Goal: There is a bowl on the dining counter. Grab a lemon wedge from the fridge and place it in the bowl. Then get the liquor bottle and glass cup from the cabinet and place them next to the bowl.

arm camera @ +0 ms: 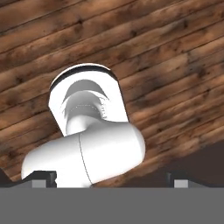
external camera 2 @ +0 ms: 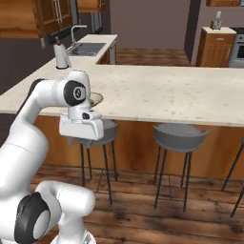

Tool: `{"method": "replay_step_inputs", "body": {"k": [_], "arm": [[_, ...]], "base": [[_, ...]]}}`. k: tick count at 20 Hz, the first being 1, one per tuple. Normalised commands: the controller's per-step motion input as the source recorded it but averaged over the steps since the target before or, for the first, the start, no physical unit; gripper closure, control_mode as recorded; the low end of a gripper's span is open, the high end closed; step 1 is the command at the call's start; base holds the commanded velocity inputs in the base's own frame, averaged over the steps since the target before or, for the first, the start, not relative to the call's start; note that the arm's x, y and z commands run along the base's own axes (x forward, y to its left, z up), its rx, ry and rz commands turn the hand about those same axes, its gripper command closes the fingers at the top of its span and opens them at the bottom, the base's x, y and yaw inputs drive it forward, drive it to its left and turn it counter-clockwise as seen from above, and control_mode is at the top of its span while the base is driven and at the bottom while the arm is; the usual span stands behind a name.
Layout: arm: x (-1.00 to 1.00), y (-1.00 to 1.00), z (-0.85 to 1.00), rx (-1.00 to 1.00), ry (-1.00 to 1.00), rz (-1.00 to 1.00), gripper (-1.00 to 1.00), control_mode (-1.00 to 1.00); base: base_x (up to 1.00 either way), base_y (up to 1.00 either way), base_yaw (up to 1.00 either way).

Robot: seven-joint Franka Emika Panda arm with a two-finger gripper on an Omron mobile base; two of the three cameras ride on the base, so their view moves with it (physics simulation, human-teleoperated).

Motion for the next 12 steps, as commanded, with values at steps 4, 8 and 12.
{"method": "replay_step_inputs", "body": {"k": [4,8,12], "arm": [[0.00,0.00,0.00,0.00,0.00,0.00,-1.00,1.00],[0.00,0.00,0.00,0.00,0.00,0.00,-1.00,1.00],[0.00,0.00,0.00,0.00,0.00,0.00,-1.00,1.00]], "base": [[-0.33,-1.00,-0.18],[-0.03,-1.00,-0.13],[0.00,-1.00,-0.09]]}}
